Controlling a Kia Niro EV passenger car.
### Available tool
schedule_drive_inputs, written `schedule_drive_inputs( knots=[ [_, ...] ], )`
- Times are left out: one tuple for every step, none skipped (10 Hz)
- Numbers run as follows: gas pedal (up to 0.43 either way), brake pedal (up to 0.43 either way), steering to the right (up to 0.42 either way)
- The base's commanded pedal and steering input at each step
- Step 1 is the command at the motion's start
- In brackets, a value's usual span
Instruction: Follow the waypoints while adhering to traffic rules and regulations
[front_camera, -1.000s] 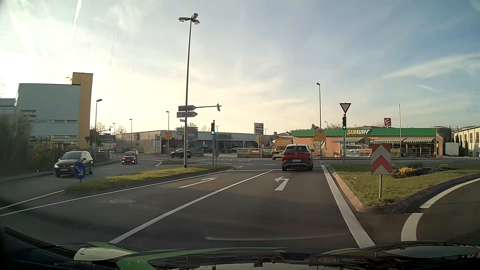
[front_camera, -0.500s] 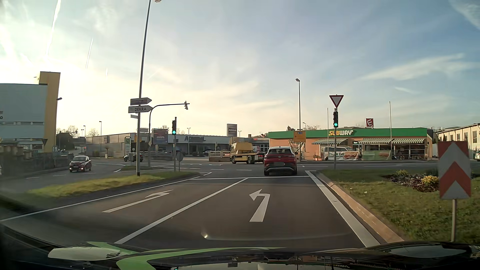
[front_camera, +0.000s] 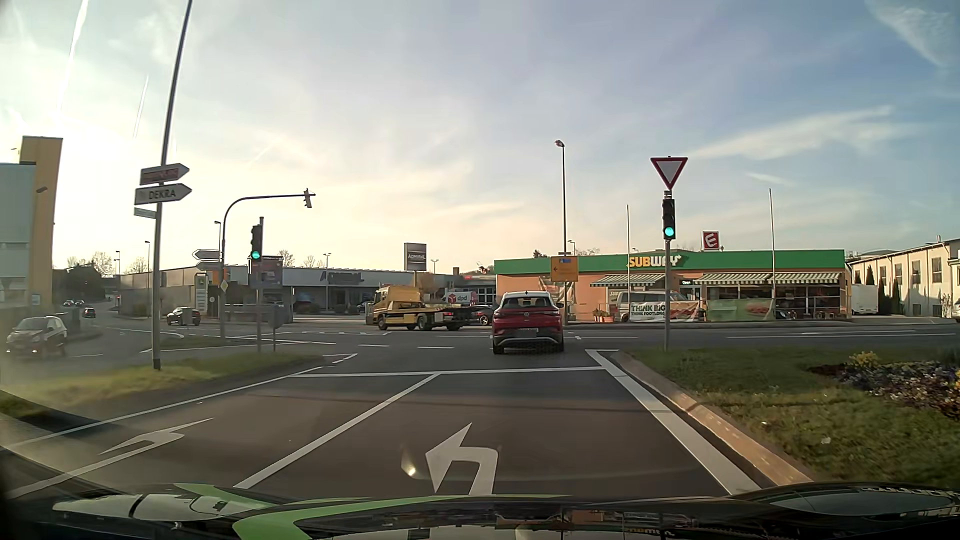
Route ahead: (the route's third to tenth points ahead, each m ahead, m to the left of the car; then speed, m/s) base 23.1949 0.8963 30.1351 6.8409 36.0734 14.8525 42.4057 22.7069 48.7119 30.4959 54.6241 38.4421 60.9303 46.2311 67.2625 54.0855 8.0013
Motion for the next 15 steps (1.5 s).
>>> schedule_drive_inputs(
  knots=[
    [0.0, 0.0, 0.046],
    [0.0, 0.0, 0.04],
    [0.0, 0.0, 0.032],
    [0.13, 0.0, 0.026],
    [0.138, 0.0, 0.022],
    [0.138, 0.0, 0.021],
    [0.138, 0.0, 0.021],
    [0.138, 0.0, 0.021],
    [0.13, 0.0, 0.021],
    [0.118, 0.0, 0.021],
    [0.098, 0.0, 0.021],
    [0.087, 0.0, 0.02],
    [0.087, 0.0, 0.02],
    [0.087, 0.0, 0.019],
    [0.098, 0.0, 0.019]
  ],
)
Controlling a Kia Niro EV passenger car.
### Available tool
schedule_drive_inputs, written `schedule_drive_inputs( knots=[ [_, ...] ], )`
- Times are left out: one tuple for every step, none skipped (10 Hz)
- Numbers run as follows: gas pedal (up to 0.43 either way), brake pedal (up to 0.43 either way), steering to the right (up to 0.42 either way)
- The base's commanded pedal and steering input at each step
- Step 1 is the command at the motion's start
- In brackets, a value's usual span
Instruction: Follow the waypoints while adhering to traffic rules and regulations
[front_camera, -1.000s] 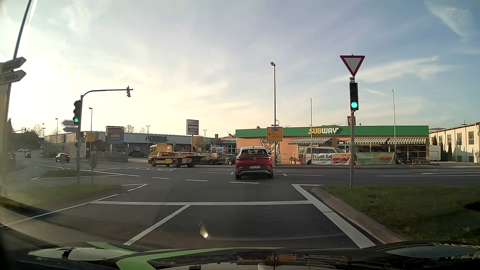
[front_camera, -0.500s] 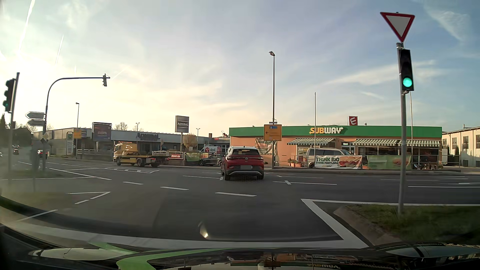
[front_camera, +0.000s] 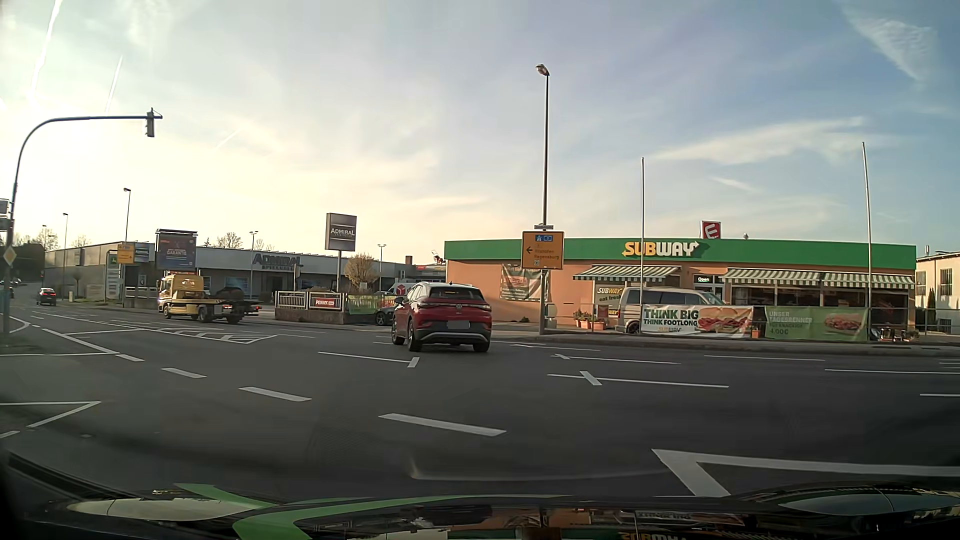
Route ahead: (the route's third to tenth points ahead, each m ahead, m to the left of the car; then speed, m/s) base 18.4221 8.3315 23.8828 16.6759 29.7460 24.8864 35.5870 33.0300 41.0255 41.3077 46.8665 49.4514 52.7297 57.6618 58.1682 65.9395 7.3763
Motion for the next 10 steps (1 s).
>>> schedule_drive_inputs(
  knots=[
    [0.098, 0.0, 0.019],
    [0.098, 0.0, 0.017],
    [0.098, 0.0, 0.017],
    [0.098, 0.0, 0.014],
    [0.098, 0.0, 0.01],
    [0.098, 0.0, 0.006],
    [0.087, 0.0, 0.001],
    [0.079, 0.0, -0.008],
    [0.079, 0.0, -0.017],
    [0.079, 0.0, -0.021]
  ],
)
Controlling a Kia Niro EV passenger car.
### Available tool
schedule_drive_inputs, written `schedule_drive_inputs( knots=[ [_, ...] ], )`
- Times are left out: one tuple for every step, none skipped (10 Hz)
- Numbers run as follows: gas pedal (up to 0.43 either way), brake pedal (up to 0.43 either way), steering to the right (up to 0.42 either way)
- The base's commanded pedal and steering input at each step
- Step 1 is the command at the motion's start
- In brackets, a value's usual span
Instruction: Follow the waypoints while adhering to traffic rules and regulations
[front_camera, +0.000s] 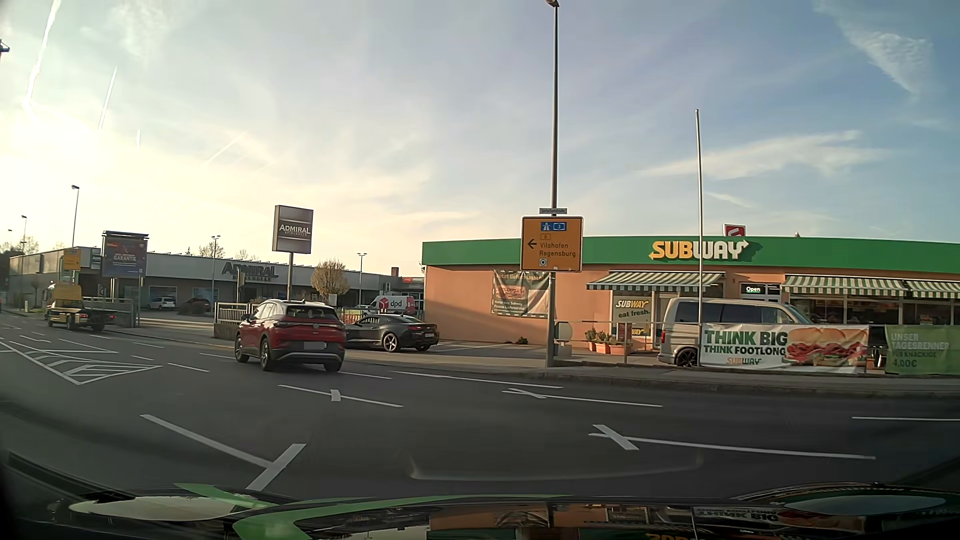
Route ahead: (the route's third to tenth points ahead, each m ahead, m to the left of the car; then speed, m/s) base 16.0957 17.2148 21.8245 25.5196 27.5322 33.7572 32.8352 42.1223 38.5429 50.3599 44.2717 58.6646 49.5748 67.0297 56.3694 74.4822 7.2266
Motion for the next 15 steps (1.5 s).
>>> schedule_drive_inputs(
  knots=[
    [0.059, 0.0, -0.024],
    [0.039, 0.0, -0.037],
    [0.039, 0.0, -0.051],
    [0.039, 0.0, -0.068],
    [0.039, 0.0, -0.083],
    [0.039, 0.0, -0.103],
    [0.039, 0.0, -0.129],
    [0.047, 0.0, -0.149],
    [0.047, 0.0, -0.165],
    [0.047, 0.0, -0.188],
    [0.047, 0.0, -0.21],
    [0.047, 0.0, -0.231],
    [0.047, 0.0, -0.248],
    [0.047, 0.0, -0.266],
    [0.059, 0.0, -0.275]
  ],
)
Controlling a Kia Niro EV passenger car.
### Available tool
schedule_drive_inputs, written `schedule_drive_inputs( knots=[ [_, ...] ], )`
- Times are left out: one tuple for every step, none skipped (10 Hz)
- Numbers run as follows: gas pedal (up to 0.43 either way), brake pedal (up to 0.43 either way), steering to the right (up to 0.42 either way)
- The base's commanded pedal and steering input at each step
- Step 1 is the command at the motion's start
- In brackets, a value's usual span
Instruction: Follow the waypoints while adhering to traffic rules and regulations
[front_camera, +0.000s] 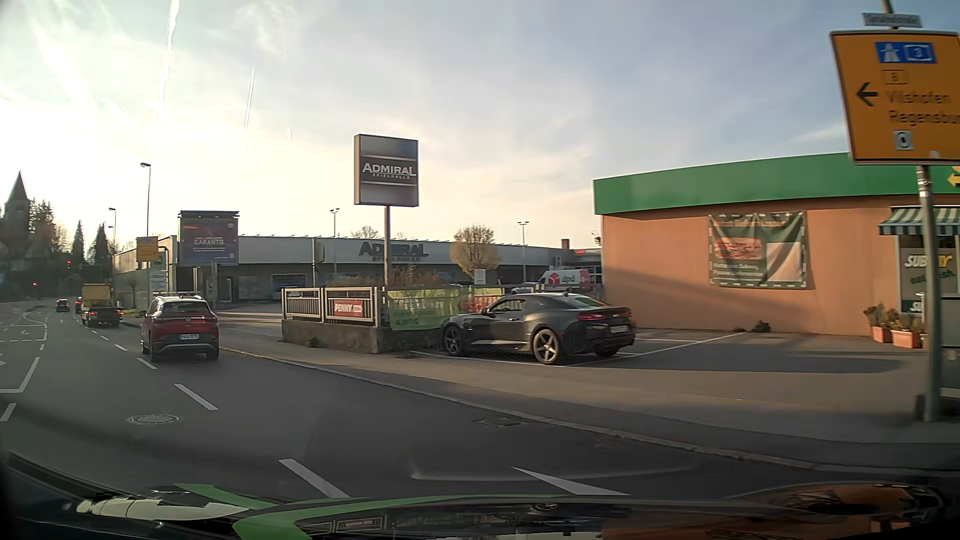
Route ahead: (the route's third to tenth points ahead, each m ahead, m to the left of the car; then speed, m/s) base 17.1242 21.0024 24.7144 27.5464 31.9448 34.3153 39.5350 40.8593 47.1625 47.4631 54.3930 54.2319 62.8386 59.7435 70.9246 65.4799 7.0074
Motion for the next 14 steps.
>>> schedule_drive_inputs(
  knots=[
    [0.059, 0.0, -0.283],
    [0.059, 0.0, -0.287],
    [0.059, 0.0, -0.287],
    [0.067, 0.0, -0.287],
    [0.067, 0.0, -0.286],
    [0.087, 0.0, -0.282],
    [0.087, 0.0, -0.276],
    [0.087, 0.0, -0.267],
    [0.087, 0.0, -0.257],
    [0.008, 0.0, -0.244],
    [0.0, 0.0, -0.232],
    [0.0, 0.0, -0.219],
    [0.0, 0.0, -0.204],
    [0.0, 0.0, -0.191]
  ],
)
